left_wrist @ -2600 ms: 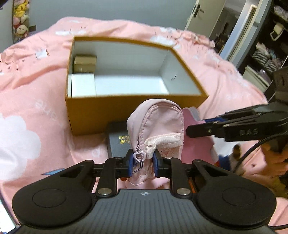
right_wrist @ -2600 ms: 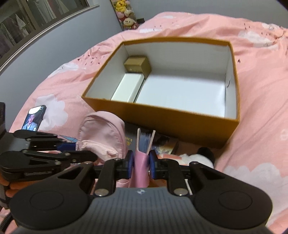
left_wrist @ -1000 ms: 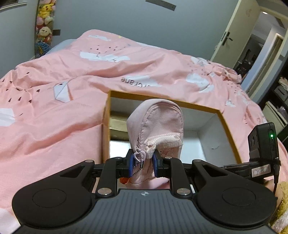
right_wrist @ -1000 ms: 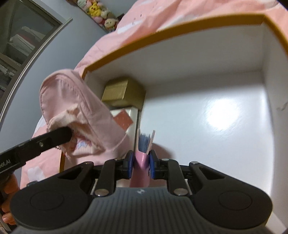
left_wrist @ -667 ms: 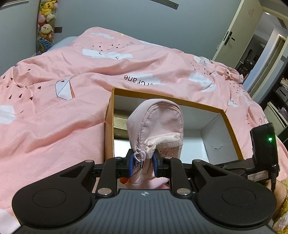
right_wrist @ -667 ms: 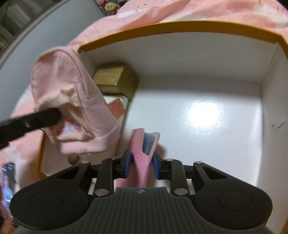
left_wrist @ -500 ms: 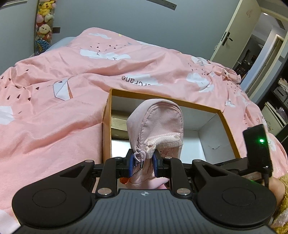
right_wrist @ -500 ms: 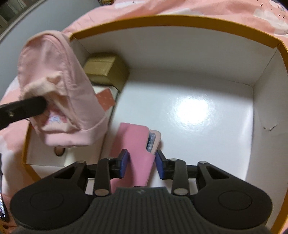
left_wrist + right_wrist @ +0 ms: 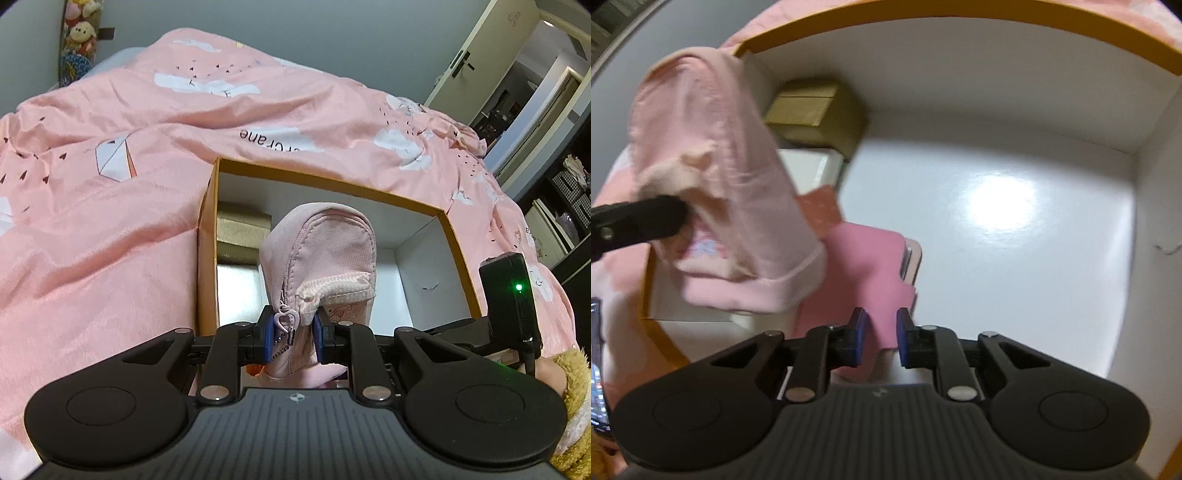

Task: Organize objects
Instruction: 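Lower pencil cup into box, open right gripper while left gripper releases backpack inside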

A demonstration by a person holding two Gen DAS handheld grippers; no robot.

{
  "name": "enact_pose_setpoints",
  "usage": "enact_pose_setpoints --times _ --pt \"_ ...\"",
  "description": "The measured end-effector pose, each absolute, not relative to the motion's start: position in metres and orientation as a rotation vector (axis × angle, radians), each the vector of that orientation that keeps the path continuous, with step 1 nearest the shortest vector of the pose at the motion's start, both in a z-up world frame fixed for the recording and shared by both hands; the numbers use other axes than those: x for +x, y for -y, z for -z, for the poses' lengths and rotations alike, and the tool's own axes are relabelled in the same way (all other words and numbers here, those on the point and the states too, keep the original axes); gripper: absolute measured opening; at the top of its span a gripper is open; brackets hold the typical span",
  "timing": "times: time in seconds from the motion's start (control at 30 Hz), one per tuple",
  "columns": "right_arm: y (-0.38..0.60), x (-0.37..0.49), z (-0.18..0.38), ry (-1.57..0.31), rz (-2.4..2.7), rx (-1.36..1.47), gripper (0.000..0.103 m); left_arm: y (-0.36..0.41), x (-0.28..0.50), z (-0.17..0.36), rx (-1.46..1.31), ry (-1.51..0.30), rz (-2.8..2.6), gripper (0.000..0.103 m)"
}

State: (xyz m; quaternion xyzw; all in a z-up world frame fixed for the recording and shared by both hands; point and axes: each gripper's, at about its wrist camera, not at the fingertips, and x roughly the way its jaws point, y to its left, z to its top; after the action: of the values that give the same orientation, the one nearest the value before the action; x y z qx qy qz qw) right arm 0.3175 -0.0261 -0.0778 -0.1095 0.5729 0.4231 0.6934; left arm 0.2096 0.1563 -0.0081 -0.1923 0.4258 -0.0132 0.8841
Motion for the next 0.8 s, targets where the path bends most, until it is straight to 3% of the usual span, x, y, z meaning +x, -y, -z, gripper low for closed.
enact_pose_setpoints --times 0.2,0.43,0.53,0.8 --pt "0.039 0.319 0.066 -1.223 -0.917 -0.229 0.018 -0.151 0.215 0.011 -0.421 -0.931 0.075 0.023" --pt "0.080 0.313 0.032 -1.094 -0.857 -0.118 0.022 -0.141 0.238 0.033 -0.409 -1.108 0.100 0.024" --pt "0.092 0.308 0.017 -1.082 -0.915 -0.041 0.034 -0.138 0.244 0.041 -0.412 -1.157 0.126 0.024" --pt "0.069 0.322 0.041 -1.147 -0.972 0.001 0.037 -0.124 0.256 0.050 -0.329 -1.209 0.108 0.029"
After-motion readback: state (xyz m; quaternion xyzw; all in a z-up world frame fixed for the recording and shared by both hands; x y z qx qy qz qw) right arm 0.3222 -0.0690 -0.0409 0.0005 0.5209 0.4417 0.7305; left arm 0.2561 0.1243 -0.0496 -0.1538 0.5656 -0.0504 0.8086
